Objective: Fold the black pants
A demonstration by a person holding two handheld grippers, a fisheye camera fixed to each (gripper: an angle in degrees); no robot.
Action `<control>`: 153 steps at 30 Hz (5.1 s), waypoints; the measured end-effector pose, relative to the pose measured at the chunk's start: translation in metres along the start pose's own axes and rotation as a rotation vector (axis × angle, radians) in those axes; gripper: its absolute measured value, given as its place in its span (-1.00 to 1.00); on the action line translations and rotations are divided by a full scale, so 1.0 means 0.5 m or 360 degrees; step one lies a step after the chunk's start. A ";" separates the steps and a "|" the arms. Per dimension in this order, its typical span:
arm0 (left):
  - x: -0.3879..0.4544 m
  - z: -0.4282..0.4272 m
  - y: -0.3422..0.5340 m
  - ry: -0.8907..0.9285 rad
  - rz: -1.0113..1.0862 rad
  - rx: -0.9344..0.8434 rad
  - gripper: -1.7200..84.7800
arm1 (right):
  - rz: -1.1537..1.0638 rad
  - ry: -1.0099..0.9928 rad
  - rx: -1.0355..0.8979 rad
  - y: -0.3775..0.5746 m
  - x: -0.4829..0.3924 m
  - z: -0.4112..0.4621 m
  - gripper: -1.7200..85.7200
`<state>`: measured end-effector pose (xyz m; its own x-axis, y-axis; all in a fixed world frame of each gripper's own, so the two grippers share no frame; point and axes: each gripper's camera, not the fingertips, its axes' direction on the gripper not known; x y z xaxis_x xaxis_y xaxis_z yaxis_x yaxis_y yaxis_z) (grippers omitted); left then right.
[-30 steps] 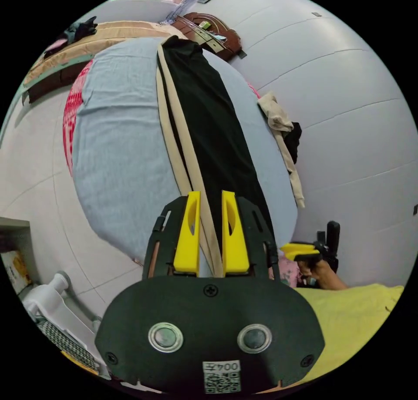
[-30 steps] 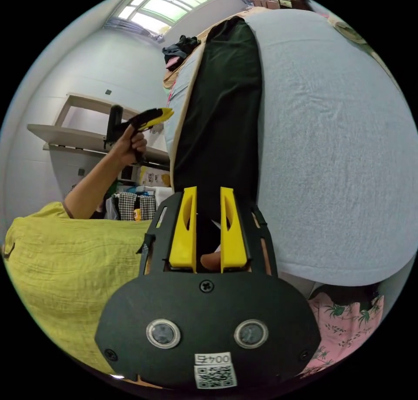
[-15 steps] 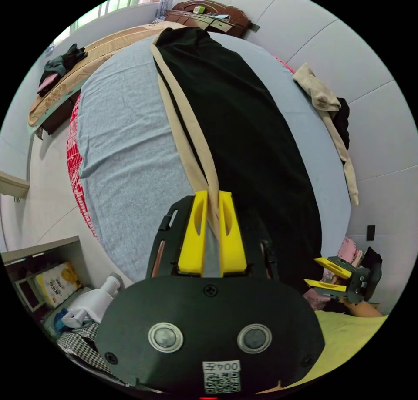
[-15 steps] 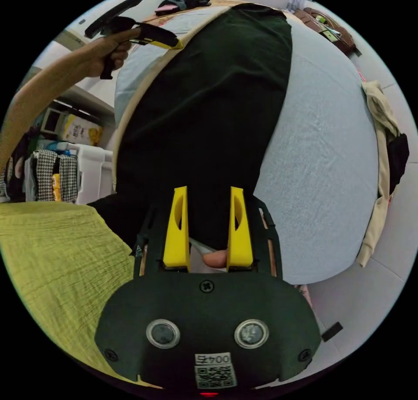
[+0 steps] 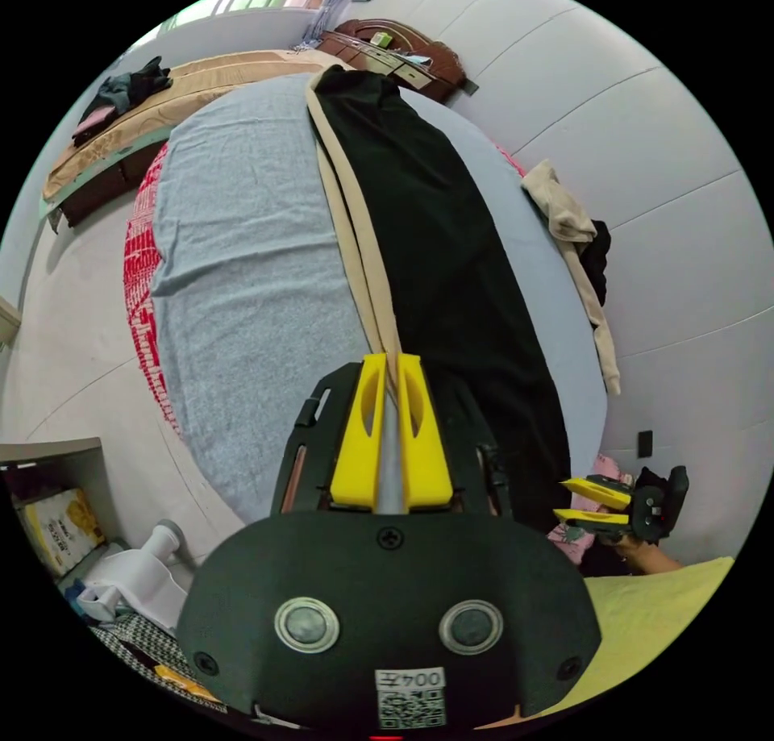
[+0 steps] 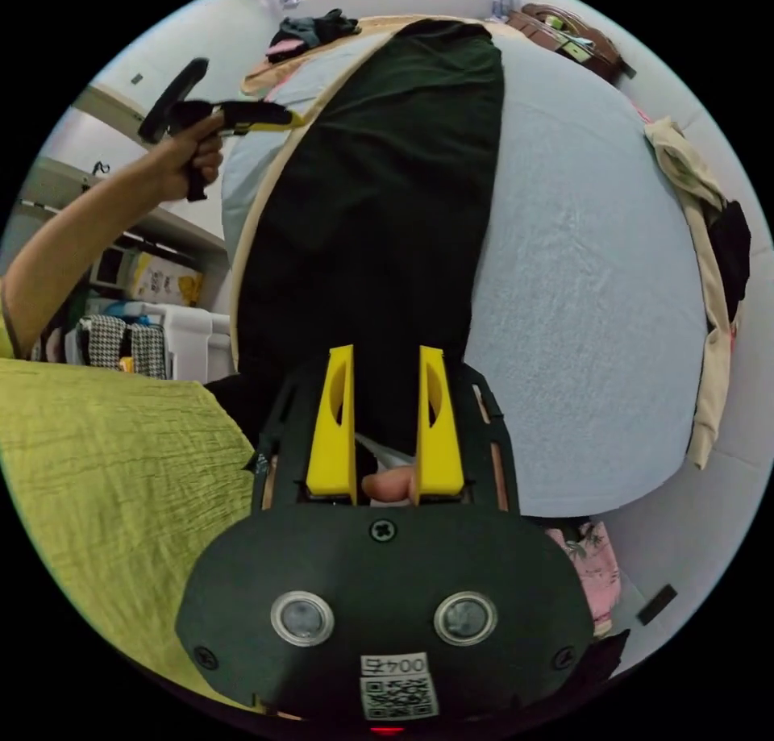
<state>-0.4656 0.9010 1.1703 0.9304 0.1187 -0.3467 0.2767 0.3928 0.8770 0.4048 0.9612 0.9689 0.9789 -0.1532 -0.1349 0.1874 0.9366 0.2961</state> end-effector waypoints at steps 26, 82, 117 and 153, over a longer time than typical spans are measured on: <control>-0.092 -0.034 0.578 0.0700 -0.0125 -0.0189 -0.81 | 0.0237 -0.0701 0.0100 0.162 0.270 0.036 -0.94; -0.098 -0.165 0.797 0.0617 0.0089 -0.0029 -0.95 | -0.0258 -0.0737 -0.0286 -0.166 -0.251 0.184 -0.84; -0.194 -0.047 0.746 0.0849 -0.0077 -0.0147 -0.93 | -0.0481 -0.0800 -0.0344 -0.176 -0.395 0.220 -0.86; 0.070 0.070 0.193 0.0123 0.0134 -0.0185 -0.96 | -0.0013 -0.0415 0.0132 0.050 -0.002 0.193 -0.75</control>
<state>-0.3979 0.9112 1.2543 0.9266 0.2240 -0.3019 0.1643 0.4808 0.8613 0.4165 0.9545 1.0676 0.9631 -0.2468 0.1075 0.1908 0.9076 0.3739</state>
